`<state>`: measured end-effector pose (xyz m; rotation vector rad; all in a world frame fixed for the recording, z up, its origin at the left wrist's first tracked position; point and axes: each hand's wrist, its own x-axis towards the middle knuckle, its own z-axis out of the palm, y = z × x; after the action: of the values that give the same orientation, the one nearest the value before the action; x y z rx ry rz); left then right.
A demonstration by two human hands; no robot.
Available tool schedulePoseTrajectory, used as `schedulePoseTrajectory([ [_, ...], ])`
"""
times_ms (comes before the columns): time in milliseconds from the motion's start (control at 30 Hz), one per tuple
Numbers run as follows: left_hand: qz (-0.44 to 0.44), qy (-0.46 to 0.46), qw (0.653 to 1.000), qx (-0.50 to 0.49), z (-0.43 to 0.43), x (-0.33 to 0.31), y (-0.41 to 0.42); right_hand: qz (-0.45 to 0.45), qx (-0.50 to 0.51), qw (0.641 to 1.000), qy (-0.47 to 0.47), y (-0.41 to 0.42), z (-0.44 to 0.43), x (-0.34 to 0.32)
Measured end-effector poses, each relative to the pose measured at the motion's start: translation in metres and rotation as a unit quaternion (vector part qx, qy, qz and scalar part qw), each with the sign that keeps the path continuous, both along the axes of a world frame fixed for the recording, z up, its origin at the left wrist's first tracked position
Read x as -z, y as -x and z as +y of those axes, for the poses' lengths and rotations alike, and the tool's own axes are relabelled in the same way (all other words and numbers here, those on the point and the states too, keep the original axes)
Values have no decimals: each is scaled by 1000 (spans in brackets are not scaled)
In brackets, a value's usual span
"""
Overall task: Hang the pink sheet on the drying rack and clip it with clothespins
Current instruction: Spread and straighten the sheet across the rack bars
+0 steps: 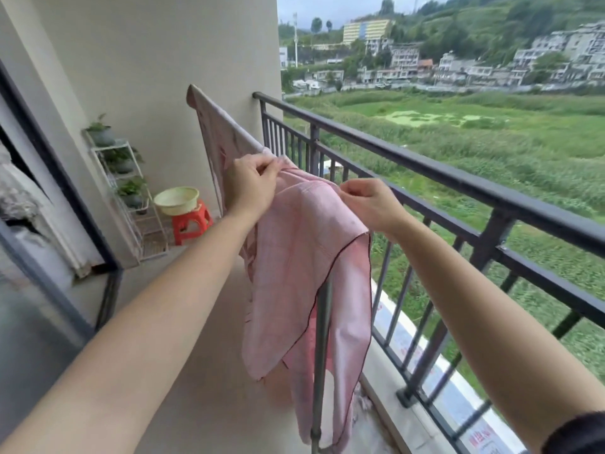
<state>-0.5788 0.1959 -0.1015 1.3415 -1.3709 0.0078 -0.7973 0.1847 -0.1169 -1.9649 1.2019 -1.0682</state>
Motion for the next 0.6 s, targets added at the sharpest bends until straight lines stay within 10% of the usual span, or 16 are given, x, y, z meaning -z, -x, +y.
schedulePoseTrajectory([
  [167, 153, 32, 981, -119, -34, -9, -74, -164, 49, 982, 77, -5, -16, -54],
  [400, 142, -213, 956, -146, -48, 79, -116, -68, -20, 997, -27, 4, -11, -12],
  [600, 84, -29, 991, -96, 30, 140, -25, -38, -54, 993, -102, -1, 12, 95],
])
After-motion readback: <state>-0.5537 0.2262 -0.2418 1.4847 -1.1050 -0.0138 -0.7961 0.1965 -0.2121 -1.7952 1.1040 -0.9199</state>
